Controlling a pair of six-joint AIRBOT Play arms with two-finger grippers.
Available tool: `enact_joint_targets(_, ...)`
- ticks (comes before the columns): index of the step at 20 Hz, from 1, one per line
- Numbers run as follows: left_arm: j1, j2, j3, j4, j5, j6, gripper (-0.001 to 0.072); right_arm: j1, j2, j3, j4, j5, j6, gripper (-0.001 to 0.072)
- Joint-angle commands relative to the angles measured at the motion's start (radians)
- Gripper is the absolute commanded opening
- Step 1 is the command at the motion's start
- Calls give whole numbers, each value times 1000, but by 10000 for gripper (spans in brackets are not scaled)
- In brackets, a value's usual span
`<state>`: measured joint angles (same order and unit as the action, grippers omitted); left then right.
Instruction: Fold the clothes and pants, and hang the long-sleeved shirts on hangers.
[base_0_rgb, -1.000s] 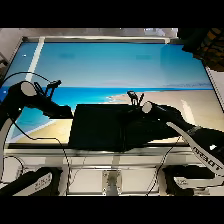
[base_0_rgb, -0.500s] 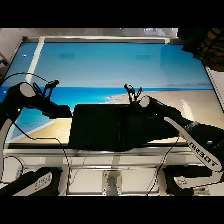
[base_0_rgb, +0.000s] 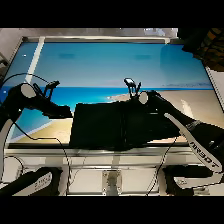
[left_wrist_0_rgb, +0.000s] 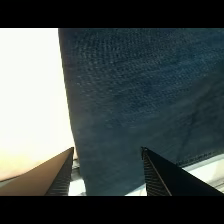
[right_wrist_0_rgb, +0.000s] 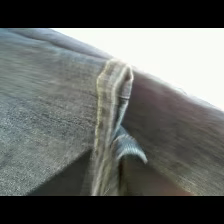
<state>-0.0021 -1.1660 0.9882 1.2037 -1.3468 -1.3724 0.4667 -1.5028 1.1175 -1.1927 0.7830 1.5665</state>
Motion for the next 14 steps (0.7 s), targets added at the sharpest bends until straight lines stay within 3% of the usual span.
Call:
enact_joint_targets(1,10,-1,-46,2,13,0,502,0,0,4,-56,100,47,254)
enact_joint_targets(5,43,-1,-142,0,92,-2,503,0,2,4,-85,232,48,258)
enact_joint_targets(8,41,-1,-213,-41,194,-2,504,0,15,5,-89,247,48,258)
enact_joint_targets(12,41,-5,-251,-151,275,74,519,0,68,21,-126,257,45,258)
enact_joint_targets(13,41,-11,-251,-166,278,79,570,0,86,24,-142,261,45,280)
enact_joint_targets(14,41,-23,-251,-165,279,79,591,0,109,24,-156,265,45,349)
